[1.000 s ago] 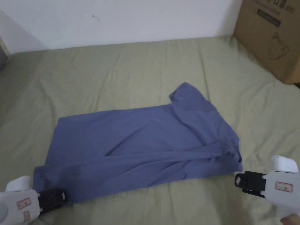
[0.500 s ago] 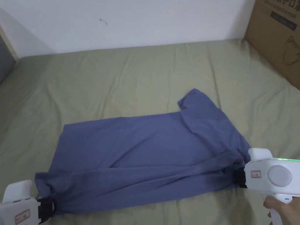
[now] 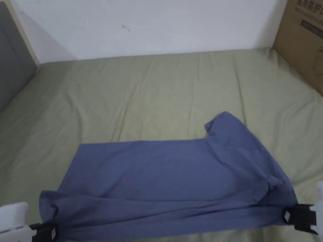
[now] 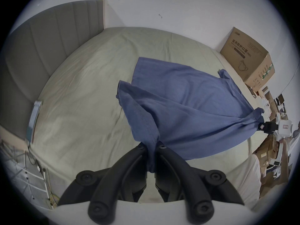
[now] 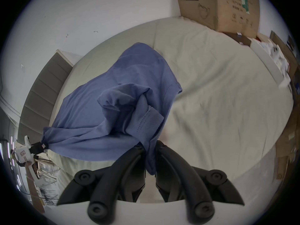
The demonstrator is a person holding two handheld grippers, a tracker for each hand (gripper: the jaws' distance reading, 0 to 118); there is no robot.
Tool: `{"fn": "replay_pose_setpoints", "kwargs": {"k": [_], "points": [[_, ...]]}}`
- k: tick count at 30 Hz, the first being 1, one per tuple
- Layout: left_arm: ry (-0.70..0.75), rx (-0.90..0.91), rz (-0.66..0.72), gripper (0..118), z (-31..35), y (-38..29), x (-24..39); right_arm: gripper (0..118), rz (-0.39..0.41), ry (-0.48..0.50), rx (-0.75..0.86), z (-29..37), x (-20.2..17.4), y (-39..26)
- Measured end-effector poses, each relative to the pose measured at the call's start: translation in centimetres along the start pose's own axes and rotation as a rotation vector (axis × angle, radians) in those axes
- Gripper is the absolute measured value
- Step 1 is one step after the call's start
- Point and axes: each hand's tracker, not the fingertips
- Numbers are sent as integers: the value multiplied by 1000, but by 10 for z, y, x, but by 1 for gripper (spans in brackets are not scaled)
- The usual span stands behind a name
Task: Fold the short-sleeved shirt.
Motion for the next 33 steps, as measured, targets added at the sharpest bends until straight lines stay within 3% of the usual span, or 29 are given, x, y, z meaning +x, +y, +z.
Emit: {"fn": "replay_pose_setpoints", "kwargs": {"k": [4,6,7,8,10,11,14,15,17,18,19,21,25,27,28,31,33], "points": [[10,-89,10,7,-6,-45,-4,11,-13,-68,-91,-16,9,-51],[-7,-112,63,11,-20,-56,-17,21,-83,-84,-95,-29,12,-62],[-8,-100,102,16,-21,-57,-19,26,-74,-88,-87,-32,13,-61],[6,-93,129,30,-18,-55,-19,34,-63,-87,-74,-27,9,-60],[8,-65,116,93,-9,-46,-19,64,17,-136,-28,-12,0,-51],[3,-37,116,104,-3,-41,-20,66,59,-144,-3,-6,-3,-45],[30,5,104,98,14,-15,-12,66,119,-162,69,16,-14,-23],[37,35,74,90,17,-7,-8,65,119,-134,99,24,-16,-14],[41,85,20,37,15,5,1,49,104,-84,141,32,-22,-1],[35,84,14,11,16,10,17,29,92,-79,170,32,-25,3],[28,83,12,2,9,12,20,8,74,-92,199,30,-26,7],[49,52,1,0,0,14,33,1,55,-108,175,17,-27,12],[18,4,2,0,-25,14,42,0,-38,-43,147,-14,-25,40],[16,-5,-3,0,-38,23,41,0,-23,-43,160,-28,-29,70],[23,-7,-15,0,-42,29,42,6,4,-59,163,-37,-32,91],[42,6,-34,0,-52,51,45,68,93,-117,151,-73,-37,153],[35,16,-27,0,-57,62,44,68,110,-150,121,-104,-34,187]]}}
